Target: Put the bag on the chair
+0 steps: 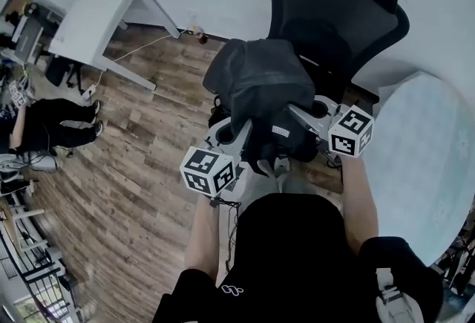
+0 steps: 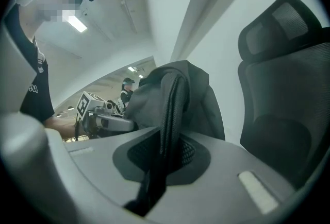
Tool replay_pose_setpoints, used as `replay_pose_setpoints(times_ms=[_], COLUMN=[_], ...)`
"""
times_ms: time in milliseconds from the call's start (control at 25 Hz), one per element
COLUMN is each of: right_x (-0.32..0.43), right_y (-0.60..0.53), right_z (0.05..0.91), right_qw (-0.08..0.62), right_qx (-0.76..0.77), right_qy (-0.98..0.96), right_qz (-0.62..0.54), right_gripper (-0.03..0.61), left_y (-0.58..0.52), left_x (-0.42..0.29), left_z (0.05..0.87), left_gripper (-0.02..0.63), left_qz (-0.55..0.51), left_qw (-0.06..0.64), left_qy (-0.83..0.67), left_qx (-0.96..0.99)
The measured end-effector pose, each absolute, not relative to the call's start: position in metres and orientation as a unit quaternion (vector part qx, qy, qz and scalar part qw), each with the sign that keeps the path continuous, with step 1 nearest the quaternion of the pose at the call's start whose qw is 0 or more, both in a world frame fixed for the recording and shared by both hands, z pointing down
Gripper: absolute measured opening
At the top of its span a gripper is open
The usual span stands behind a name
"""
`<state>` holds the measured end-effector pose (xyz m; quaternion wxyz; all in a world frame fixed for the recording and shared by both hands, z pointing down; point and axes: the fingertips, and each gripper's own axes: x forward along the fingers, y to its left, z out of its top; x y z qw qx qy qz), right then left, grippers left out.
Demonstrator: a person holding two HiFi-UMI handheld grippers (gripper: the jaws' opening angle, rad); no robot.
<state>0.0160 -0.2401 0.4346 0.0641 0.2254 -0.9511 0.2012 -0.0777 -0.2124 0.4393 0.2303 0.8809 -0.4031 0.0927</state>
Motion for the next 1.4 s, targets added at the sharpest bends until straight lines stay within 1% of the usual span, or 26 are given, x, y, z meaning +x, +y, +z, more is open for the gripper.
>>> replay_pose_setpoints(times_ms=[120,360,640,840,1040,1400], right_x=[0.022,0.032,0.048,0.053,0.059,0.080], right_y=[-0.266,-0.334,-0.379,-0.429,-0.474,-0.550], right_z=[0.449,0.482,0.530,0.561,0.603,0.642], right_qw=[0.069,0.090,0.098,0.097,0.117,0.117], right_qx=[0.256,0.300,0.350,0.385,0.413,0.470], right_qy=[-0.940,-0.916,-0.886,-0.864,-0.838,-0.793], right_qz=[0.215,0.249,0.288,0.311,0.337,0.369], right_gripper=[0.035,0.035,0.035,0.035,0.035,0.034], left_y=[-0.242,-0.322,-0.377,-0.438,-0.486,-0.562], left_x=[-0.073,-0.067,-0.054,-0.053,-0.049,-0.028], left_z=[0.453,0.491,0.542,0.575,0.621,0.661], left_gripper=[0.040,0.040,0.044,0.049,0.057,0.051], left_qz=[0.102,0.116,0.123,0.107,0.132,0.165], left_qw=[0.244,0.296,0.342,0.383,0.414,0.420], left_qy=[-0.386,-0.350,-0.317,-0.329,-0.346,-0.391], left_qx=[0.884,0.881,0.876,0.857,0.832,0.802])
